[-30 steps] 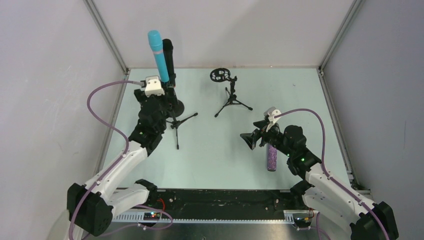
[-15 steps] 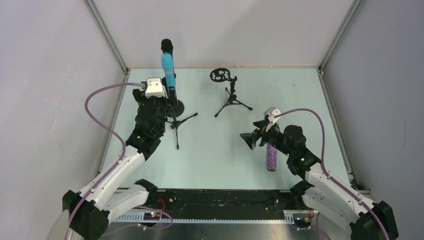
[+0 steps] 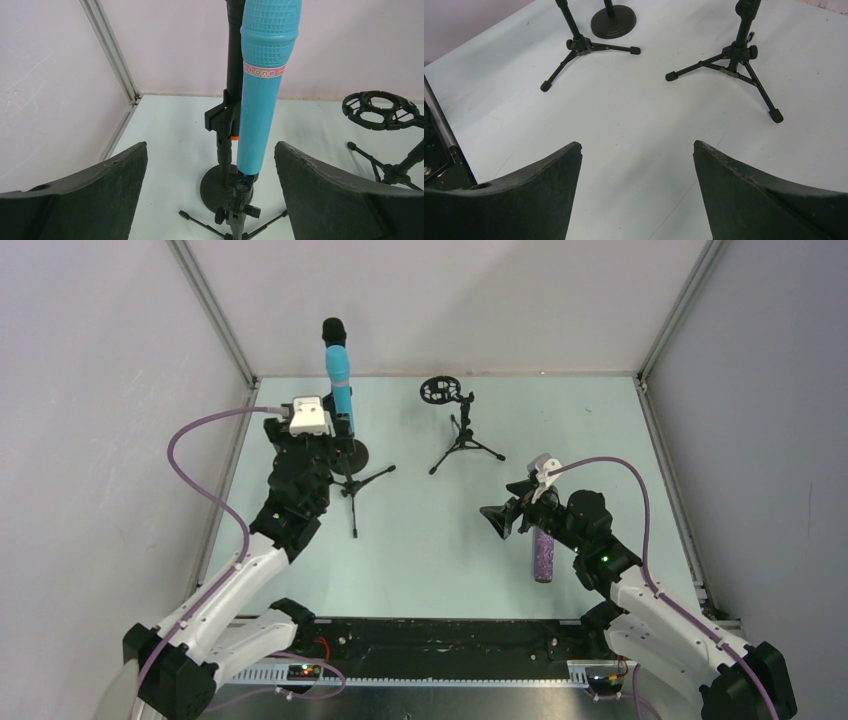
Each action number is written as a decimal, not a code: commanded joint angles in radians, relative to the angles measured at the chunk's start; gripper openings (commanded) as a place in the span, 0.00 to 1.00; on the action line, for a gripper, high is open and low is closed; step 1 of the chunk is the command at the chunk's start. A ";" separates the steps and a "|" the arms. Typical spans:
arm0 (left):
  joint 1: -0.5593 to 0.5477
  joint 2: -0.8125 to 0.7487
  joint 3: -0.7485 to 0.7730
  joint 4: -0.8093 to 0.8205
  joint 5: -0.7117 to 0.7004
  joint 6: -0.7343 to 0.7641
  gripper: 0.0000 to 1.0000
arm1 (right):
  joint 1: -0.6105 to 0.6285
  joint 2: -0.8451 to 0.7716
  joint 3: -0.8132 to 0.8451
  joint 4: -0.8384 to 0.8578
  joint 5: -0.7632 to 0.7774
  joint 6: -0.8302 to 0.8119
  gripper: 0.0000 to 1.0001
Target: Attach the microphones to the stand
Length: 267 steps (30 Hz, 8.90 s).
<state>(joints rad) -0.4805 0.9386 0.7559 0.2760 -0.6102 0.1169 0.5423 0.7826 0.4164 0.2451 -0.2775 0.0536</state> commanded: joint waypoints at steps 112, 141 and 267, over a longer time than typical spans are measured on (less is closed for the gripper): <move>-0.229 0.419 0.306 -0.346 0.625 -0.125 1.00 | -0.051 1.063 1.078 -0.322 0.194 -0.078 0.00; -0.229 0.298 0.222 -0.220 0.447 -0.068 1.00 | 0.048 0.777 0.880 -0.484 0.171 0.005 0.00; -0.229 0.279 0.219 -0.215 0.440 -0.109 1.00 | -0.254 0.178 0.351 -0.570 0.352 0.405 0.90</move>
<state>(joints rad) -0.7067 1.2472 0.9771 0.0216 -0.1555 0.0204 0.2901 0.9085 0.7734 -0.2668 0.0505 0.4618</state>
